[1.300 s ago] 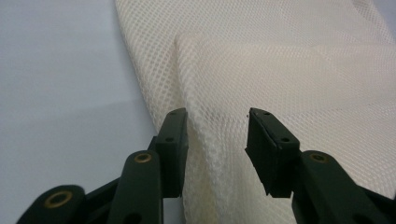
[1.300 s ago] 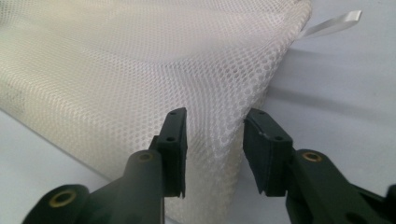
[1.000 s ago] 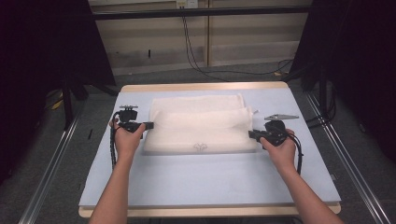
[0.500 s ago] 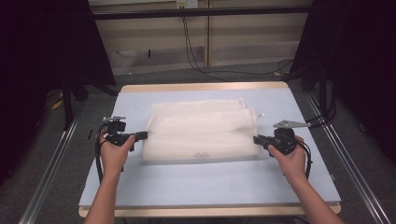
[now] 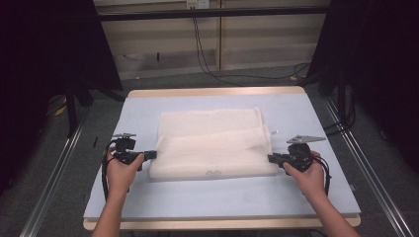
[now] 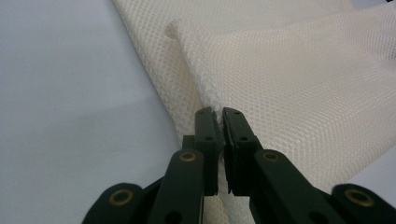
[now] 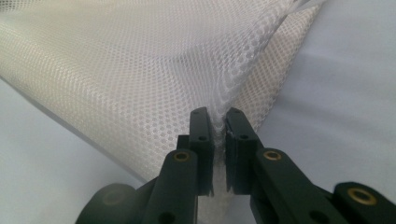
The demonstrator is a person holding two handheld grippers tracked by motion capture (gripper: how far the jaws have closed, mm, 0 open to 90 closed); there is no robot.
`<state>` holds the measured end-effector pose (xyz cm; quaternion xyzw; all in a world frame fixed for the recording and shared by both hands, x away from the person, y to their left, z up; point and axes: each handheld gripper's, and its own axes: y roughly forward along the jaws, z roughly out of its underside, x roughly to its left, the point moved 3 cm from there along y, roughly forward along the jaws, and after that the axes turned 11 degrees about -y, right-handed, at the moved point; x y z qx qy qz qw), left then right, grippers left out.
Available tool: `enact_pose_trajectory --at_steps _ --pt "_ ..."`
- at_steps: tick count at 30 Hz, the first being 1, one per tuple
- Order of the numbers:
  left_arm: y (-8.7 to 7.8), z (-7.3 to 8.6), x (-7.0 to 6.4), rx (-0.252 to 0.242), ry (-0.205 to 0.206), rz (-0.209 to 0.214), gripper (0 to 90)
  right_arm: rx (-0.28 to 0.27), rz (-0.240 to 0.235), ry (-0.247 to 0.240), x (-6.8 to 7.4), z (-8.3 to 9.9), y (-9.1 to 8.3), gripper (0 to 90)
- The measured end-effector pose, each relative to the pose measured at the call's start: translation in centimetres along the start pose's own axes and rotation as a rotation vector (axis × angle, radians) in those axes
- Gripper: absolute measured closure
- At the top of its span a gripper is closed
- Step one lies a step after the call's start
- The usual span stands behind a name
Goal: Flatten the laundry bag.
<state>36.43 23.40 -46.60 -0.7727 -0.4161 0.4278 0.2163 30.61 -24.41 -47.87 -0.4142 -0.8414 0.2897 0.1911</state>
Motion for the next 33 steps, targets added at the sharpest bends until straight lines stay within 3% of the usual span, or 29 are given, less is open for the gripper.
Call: enact_pose_trajectory --at_steps 5,6,7,10,14,15,21,24,28,33 --pt "0.4 0.2 0.0 0.011 0.014 -0.028 84.9 0.03 -0.001 0.007 -0.1 0.2 0.6 81.4" --pt "0.6 0.3 -0.1 0.008 0.0 -0.039 84.7 0.036 0.0 0.006 -0.1 0.3 0.7 81.1" --pt "0.7 0.4 0.0 0.027 0.006 -0.047 84.6 0.041 -0.003 0.0 -0.1 0.4 0.8 80.6" --pt "1.1 0.7 0.0 0.036 0.0 -0.065 81.8 0.057 0.007 -0.003 0.0 0.5 0.9 74.1" --pt "0.8 0.9 0.2 0.037 0.01 -0.051 77.1 0.06 0.004 -0.008 0.0 0.7 0.9 67.5" --pt "0.6 1.2 0.1 0.03 0.006 -0.03 76.0 0.056 -0.009 -0.014 0.1 0.8 0.7 63.2" --pt "-1.1 1.1 -1.0 0.007 0.03 0.03 84.9 0.022 -0.011 -0.038 0.7 0.9 -0.1 81.8" --pt "-1.7 0.8 -1.1 -0.012 0.028 0.041 85.9 -0.004 0.008 -0.043 0.8 0.7 -0.4 85.0" --pt "-2.3 1.2 -1.0 -0.02 0.02 0.056 86.1 -0.011 -0.021 -0.054 0.9 0.8 -1.1 86.2" --pt "-3.2 2.4 -1.3 -0.016 0.04 0.081 86.1 0.008 -0.04 -0.088 1.7 1.8 -2.1 86.0"
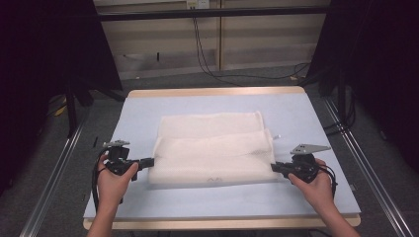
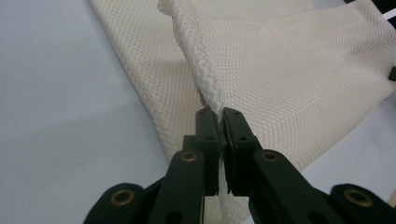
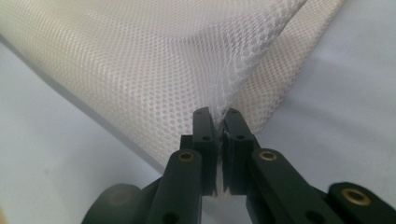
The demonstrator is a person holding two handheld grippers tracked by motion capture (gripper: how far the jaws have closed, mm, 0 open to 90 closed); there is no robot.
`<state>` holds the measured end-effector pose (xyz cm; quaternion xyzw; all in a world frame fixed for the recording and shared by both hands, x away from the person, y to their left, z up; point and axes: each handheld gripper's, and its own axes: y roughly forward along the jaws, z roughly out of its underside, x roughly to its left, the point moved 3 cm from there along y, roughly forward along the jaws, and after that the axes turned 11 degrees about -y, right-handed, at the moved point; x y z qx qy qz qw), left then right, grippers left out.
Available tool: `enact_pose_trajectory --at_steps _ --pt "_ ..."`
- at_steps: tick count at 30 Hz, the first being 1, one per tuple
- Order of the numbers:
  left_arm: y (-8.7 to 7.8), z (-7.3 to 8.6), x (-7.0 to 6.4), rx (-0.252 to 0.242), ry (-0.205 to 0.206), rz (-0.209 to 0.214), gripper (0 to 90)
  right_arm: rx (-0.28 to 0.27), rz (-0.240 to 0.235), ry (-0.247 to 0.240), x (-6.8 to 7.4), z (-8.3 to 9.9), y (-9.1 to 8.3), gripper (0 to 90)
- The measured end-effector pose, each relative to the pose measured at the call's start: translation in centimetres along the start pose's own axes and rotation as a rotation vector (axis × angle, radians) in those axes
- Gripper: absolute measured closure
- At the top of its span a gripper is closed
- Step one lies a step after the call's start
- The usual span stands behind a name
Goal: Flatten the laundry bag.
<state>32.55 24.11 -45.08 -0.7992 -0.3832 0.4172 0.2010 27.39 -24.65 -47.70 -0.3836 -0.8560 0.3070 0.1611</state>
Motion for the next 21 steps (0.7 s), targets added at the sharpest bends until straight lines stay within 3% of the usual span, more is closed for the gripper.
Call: enact_pose_trajectory --at_steps 2,6,7,9,10,11,12,13,16,18,21 --pt "0.1 1.3 -0.1 0.038 0.037 -0.036 85.7 0.018 -0.016 -0.005 0.4 0.6 -0.1 85.5" --pt "0.6 2.5 0.1 0.056 0.04 -0.048 80.6 0.061 -0.025 -0.013 0.7 1.4 0.4 82.9" --pt "0.6 2.6 0.2 0.055 0.039 -0.046 76.5 0.064 -0.026 -0.017 0.7 1.4 0.5 82.7" --pt "0.8 2.8 0.1 0.07 0.015 -0.043 55.9 0.075 -0.019 -0.018 0.8 1.3 0.5 82.6" --pt "0.9 3.0 0.1 0.091 0.053 -0.034 60.6 0.078 -0.02 -0.018 0.9 1.3 0.6 82.5" --pt "0.9 3.0 0.1 0.091 0.053 -0.034 63.4 0.078 -0.02 -0.018 0.9 1.3 0.6 82.5" --pt "1.3 3.3 -0.3 0.13 0.067 -0.022 60.7 0.08 -0.012 -0.015 1.0 1.4 0.7 82.5" --pt "1.3 3.3 -0.3 0.13 0.067 -0.022 59.9 0.08 -0.012 -0.015 1.0 1.4 0.7 82.5" --pt "2.1 3.5 -0.6 0.174 0.093 -0.04 61.9 0.085 -0.008 -0.024 1.0 1.4 1.0 82.7" --pt "2.9 3.5 -0.8 0.204 0.119 -0.045 75.5 0.091 0.005 -0.026 1.1 1.2 1.2 82.9" --pt "3.5 3.0 -1.1 0.2 0.132 -0.072 83.8 0.096 0.015 -0.022 0.9 1.0 1.4 83.2"
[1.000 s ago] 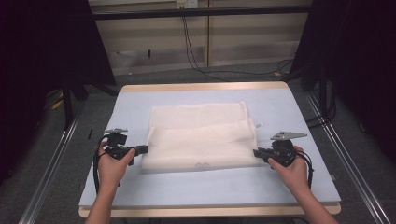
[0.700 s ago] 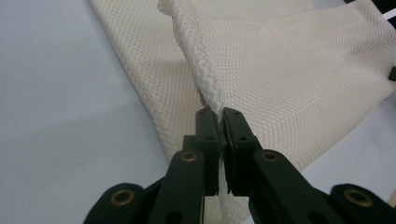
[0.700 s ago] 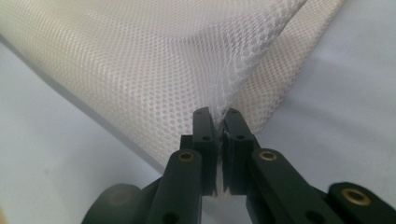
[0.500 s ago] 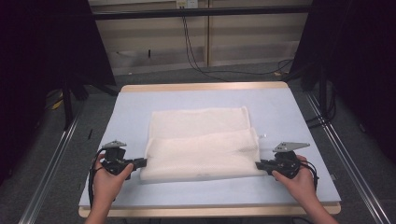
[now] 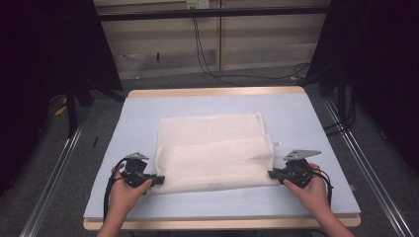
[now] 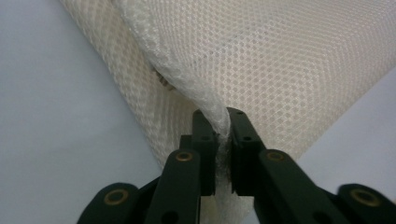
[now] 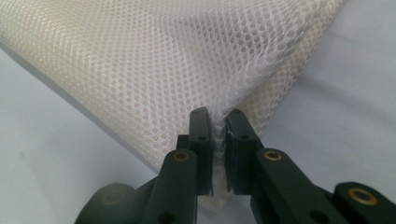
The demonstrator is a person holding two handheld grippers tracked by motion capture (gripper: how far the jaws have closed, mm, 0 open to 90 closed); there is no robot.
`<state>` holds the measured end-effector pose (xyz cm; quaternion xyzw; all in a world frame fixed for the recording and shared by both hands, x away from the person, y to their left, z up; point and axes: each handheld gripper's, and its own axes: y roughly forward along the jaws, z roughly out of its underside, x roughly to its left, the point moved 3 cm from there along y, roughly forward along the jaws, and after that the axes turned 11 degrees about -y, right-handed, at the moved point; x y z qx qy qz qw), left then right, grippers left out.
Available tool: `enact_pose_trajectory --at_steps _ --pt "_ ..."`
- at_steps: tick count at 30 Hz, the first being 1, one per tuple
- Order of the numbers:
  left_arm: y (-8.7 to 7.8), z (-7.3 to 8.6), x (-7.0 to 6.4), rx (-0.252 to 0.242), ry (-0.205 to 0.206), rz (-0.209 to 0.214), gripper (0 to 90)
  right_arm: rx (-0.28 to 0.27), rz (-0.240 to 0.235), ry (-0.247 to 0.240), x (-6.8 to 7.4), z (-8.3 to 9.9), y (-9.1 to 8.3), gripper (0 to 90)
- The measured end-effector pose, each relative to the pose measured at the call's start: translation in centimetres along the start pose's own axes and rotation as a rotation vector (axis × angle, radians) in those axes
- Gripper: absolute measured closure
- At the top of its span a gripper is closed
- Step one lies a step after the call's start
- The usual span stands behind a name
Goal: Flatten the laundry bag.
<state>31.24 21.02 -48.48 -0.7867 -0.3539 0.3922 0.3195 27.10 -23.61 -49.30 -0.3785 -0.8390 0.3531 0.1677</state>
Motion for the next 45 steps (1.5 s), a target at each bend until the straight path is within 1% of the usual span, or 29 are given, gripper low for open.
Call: enact_pose_trajectory --at_steps 1,2,3,5,7,8,9,10,13,18,21,22,24,25,27,28,30,31,32,34,36,37,38,39,40,41,42,44,45 --pt "0.1 -0.3 0.0 -0.006 0.001 -0.019 84.4 -0.007 0.004 -0.003 -0.1 -0.1 0.1 83.4" --pt "0.1 -0.3 0.0 -0.006 0.001 -0.019 84.9 -0.007 0.004 -0.003 -0.1 -0.1 0.1 83.4" --pt "0.4 -0.9 0.2 -0.035 -0.032 -0.02 85.2 -0.008 0.011 0.008 -0.3 -0.4 0.2 83.5" --pt "0.6 -1.6 0.6 -0.03 -0.021 -0.033 85.5 -0.021 0.026 0.007 -0.7 -0.8 0.4 83.5" --pt "0.8 -2.1 0.7 -0.048 -0.033 -0.039 85.6 -0.024 0.028 0.011 -1.0 -1.1 0.5 83.4" --pt "1.0 -3.1 1.0 -0.062 -0.025 -0.056 85.8 -0.037 0.043 0.018 -1.4 -1.6 0.8 83.3" --pt "1.3 -3.7 1.1 -0.084 -0.036 -0.063 85.9 -0.034 0.044 0.025 -1.7 -1.8 0.9 83.2" --pt "1.4 -4.3 1.2 -0.082 -0.035 -0.066 86.0 -0.04 0.049 0.031 -2.0 -2.0 1.1 83.3" --pt "2.2 -5.9 1.9 -0.11 -0.077 -0.062 86.1 -0.047 0.057 0.063 -3.0 -2.7 1.7 83.3" --pt "2.8 -6.9 2.8 -0.1 -0.091 -0.064 86.2 -0.046 0.064 0.087 -4.0 -3.2 2.3 82.3" --pt "2.8 -6.8 3.0 -0.11 -0.091 -0.047 86.1 -0.07 0.028 0.135 -4.3 -3.7 2.2 64.9" --pt "2.8 -6.7 2.9 -0.115 -0.098 -0.04 86.1 -0.082 0.037 0.149 -4.6 -3.8 2.1 59.4" --pt "2.7 -6.6 3.0 -0.108 -0.082 -0.044 86.1 -0.096 0.041 0.151 -4.9 -4.1 2.0 56.7" --pt "2.6 -6.6 2.9 -0.107 -0.074 -0.044 86.1 -0.117 0.062 0.171 -5.7 -4.6 1.9 52.0" --pt "2.7 -6.6 2.8 -0.121 -0.088 -0.041 86.1 -0.122 0.071 0.185 -6.4 -5.2 2.0 50.4" --pt "2.7 -6.6 2.9 -0.106 -0.074 -0.044 86.1 -0.128 0.073 0.201 -6.8 -5.5 2.3 49.5" --pt "2.8 -6.6 2.9 -0.106 -0.076 -0.04 86.1 -0.125 0.077 0.23 -7.4 -5.9 3.1 46.6" --pt "2.8 -6.6 2.9 -0.106 -0.074 -0.038 86.1 -0.125 0.076 0.258 -7.7 -6.0 3.5 46.4" --pt "2.8 -6.6 3.0 -0.109 -0.071 -0.04 86.1 -0.128 0.068 0.276 -7.9 -6.0 4.0 46.4" --pt "2.7 -6.6 3.0 -0.111 -0.07 -0.038 86.1 -0.115 0.094 0.308 -8.4 -6.0 4.8 46.9" --pt "2.6 -6.6 2.9 -0.107 -0.066 -0.036 86.1 -0.175 0.045 0.362 -8.6 -6.3 5.2 49.9" --pt "2.6 -6.6 2.9 -0.11 -0.066 -0.033 86.1 -0.185 0.068 0.362 -8.8 -6.4 5.3 55.4" --pt "2.6 -6.6 2.8 -0.12 -0.074 -0.034 86.1 -0.192 0.084 0.358 -8.9 -6.5 5.2 66.3" --pt "2.5 -6.6 2.9 -0.118 -0.064 -0.035 86.1 -0.201 0.082 0.361 -8.9 -6.6 5.2 70.5" --pt "2.4 -6.6 2.8 -0.118 -0.07 -0.03 86.1 -0.203 0.075 0.366 -8.9 -6.7 5.1 76.9" --pt "2.4 -6.6 2.8 -0.118 -0.07 -0.03 86.1 -0.203 0.075 0.366 -8.9 -6.7 5.1 76.9" --pt "2.3 -6.6 2.8 -0.128 -0.07 -0.026 86.1 -0.211 0.069 0.355 -8.9 -6.8 4.9 82.3" --pt "1.9 -6.5 2.7 -0.142 -0.068 -0.022 86.1 -0.243 0.059 0.312 -8.5 -7.1 3.7 83.9" --pt "1.7 -6.5 2.6 -0.146 -0.065 -0.017 86.1 -0.243 0.059 0.312 -8.5 -7.1 3.7 83.9"
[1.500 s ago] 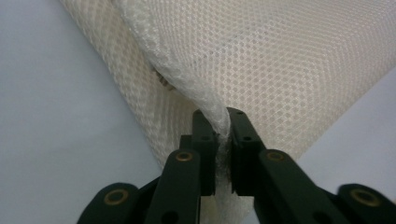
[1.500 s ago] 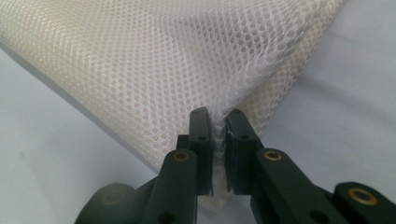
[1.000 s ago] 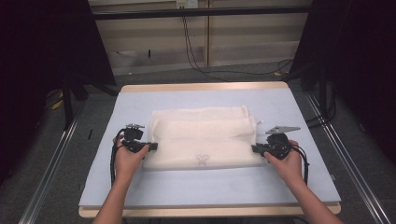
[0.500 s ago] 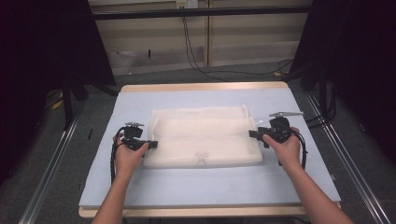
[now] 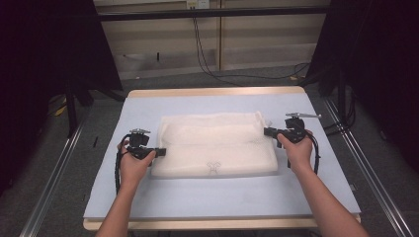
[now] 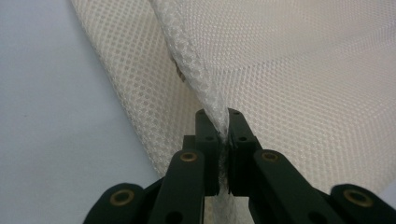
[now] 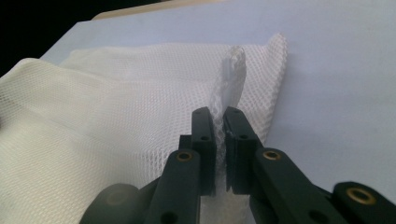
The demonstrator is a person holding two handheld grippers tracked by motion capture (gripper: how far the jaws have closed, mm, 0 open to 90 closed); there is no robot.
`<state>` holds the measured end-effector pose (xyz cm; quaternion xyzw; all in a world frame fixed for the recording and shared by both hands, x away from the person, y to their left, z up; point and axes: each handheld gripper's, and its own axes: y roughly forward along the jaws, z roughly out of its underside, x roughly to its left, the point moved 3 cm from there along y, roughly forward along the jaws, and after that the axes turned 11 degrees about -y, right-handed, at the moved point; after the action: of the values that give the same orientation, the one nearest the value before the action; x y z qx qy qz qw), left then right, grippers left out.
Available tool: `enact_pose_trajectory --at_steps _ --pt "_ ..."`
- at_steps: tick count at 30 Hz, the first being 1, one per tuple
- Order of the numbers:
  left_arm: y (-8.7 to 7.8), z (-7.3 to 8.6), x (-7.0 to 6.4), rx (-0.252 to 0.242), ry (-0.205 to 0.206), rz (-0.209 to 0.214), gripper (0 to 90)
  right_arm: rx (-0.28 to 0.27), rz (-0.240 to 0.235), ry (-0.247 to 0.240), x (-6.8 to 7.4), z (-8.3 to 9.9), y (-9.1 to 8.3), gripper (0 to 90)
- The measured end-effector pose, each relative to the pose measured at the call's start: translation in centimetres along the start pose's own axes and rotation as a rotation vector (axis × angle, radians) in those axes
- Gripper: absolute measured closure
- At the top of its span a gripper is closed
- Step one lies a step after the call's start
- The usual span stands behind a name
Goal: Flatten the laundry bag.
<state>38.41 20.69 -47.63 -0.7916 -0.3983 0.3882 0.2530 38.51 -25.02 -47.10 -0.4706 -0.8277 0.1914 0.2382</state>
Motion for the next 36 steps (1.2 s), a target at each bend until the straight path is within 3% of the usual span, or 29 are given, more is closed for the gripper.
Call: enact_pose_trajectory --at_steps 4,11,19,28,31,34,36 --pt "-1.0 -0.1 -0.4 -0.04 -0.006 0.019 86.0 -0.051 -0.022 -0.058 1.0 -0.7 -2.6 84.4" --pt "-3.1 0.4 -1.3 -0.086 0.002 0.062 85.8 -0.087 -0.059 -0.125 2.1 -0.5 -5.3 84.6" --pt "-4.1 1.7 -1.7 -0.069 0.023 0.075 85.6 -0.086 -0.114 -0.139 2.7 1.1 -6.7 84.8" --pt "-4.6 2.8 -1.4 -0.048 -0.011 0.101 82.3 -0.079 -0.204 -0.149 3.3 2.8 -7.6 85.1" --pt "-4.9 2.6 -1.0 -0.057 -0.031 0.092 75.8 -0.071 -0.211 -0.155 3.3 3.1 -7.7 85.2" --pt "-5.4 1.6 -0.1 -0.08 -0.094 0.074 67.0 -0.047 -0.217 -0.172 3.3 3.3 -7.6 85.5" --pt "-5.3 1.1 0.6 -0.079 -0.093 0.025 64.4 -0.036 -0.217 -0.193 3.3 3.4 -7.4 85.6"
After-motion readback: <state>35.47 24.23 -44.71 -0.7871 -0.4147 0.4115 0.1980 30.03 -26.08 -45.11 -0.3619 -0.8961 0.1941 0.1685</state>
